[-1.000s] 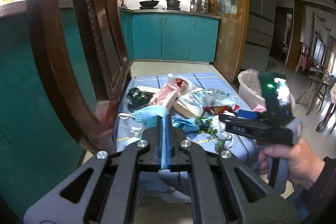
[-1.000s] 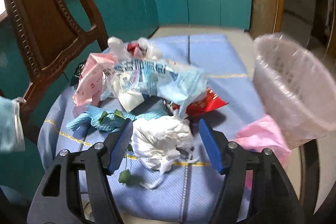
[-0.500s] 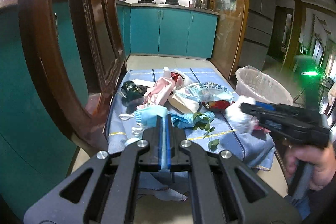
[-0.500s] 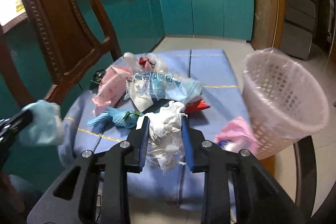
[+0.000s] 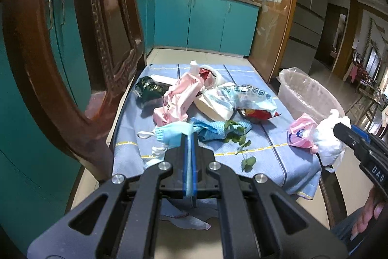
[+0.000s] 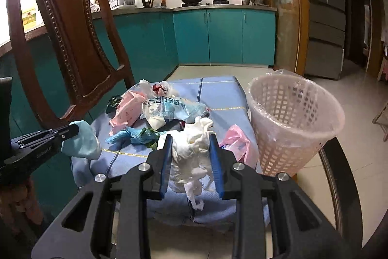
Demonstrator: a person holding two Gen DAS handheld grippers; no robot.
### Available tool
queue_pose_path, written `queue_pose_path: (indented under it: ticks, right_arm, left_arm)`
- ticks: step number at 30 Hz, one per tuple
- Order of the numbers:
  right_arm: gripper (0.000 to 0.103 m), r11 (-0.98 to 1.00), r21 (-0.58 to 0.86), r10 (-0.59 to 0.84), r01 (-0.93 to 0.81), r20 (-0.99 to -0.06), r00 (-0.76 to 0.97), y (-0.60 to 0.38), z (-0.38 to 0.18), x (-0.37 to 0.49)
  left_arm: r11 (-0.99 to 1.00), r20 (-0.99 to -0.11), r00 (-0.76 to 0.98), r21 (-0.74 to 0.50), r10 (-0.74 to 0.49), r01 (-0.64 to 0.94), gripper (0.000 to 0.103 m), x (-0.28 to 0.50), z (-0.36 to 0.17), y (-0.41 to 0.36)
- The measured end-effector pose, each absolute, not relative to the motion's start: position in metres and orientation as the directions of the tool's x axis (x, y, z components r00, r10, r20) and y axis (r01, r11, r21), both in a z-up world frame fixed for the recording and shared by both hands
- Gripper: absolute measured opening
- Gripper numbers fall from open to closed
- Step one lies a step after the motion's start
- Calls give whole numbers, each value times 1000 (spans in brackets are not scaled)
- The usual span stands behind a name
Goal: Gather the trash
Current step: 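Lift the white tissue with the right gripper toward the basket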
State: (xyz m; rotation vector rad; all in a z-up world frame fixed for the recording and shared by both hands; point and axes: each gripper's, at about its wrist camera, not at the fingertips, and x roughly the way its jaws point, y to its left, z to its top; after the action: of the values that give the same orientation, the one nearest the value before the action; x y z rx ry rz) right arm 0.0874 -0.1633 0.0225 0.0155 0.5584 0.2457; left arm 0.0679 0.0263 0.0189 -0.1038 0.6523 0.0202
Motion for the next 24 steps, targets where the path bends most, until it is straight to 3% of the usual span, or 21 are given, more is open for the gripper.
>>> queue_pose_path:
  ticks: [24]
  right_arm:
    - [30,969,76,239,-236,-547,802,-153,11,91]
  left_arm:
    - [998,-596,803,-54,1,-41,4,71,14,18]
